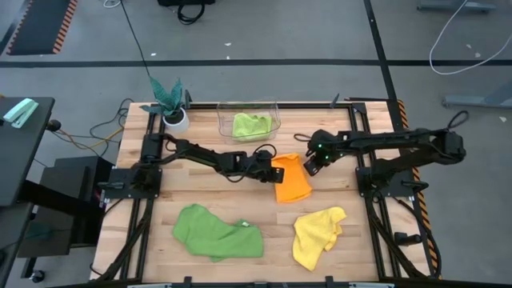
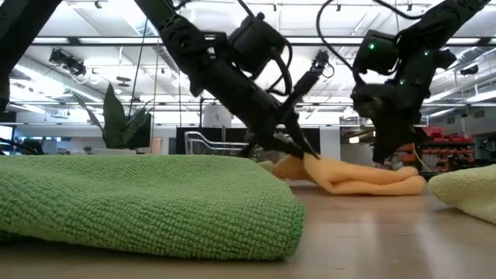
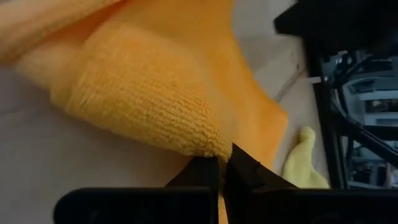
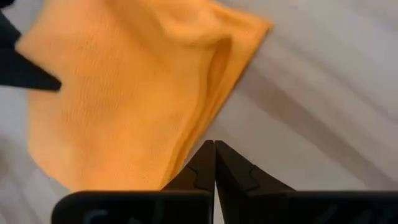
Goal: Fold microfiber towels
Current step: Put the orange microfiber cloth into the transparent bin
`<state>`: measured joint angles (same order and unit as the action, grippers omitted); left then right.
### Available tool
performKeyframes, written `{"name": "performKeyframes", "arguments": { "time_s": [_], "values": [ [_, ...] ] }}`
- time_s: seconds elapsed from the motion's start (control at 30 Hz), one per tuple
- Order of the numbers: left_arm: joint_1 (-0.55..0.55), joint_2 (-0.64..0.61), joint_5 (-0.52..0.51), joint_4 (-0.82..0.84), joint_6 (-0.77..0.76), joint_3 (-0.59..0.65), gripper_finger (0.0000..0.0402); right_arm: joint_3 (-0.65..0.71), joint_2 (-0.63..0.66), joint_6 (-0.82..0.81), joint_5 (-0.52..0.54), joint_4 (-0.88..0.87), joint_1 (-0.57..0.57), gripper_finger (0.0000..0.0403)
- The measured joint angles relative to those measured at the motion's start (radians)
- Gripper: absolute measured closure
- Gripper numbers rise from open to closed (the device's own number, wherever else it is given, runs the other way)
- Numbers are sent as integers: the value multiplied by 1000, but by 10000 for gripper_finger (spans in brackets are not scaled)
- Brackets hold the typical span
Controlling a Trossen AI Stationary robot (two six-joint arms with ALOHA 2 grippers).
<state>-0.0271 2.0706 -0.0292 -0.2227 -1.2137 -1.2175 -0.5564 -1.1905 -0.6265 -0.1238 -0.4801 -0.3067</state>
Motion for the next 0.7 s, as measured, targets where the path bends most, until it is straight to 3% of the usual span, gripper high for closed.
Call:
{"name": "performKeyframes", "arguments": {
  "time_s": [0.4, 0.53, 0.7],
  "values": [
    [-70, -123, 25, 118, 78, -8, 393, 0, 96, 21, 5, 9, -74, 395],
    [-94, -123, 79, 184, 138, -88, 393, 0, 90, 28, 19, 17, -78, 391],
    [-118, -122, 80, 380, 252, -223, 393, 0, 91, 29, 21, 36, -78, 395]
  ]
}}
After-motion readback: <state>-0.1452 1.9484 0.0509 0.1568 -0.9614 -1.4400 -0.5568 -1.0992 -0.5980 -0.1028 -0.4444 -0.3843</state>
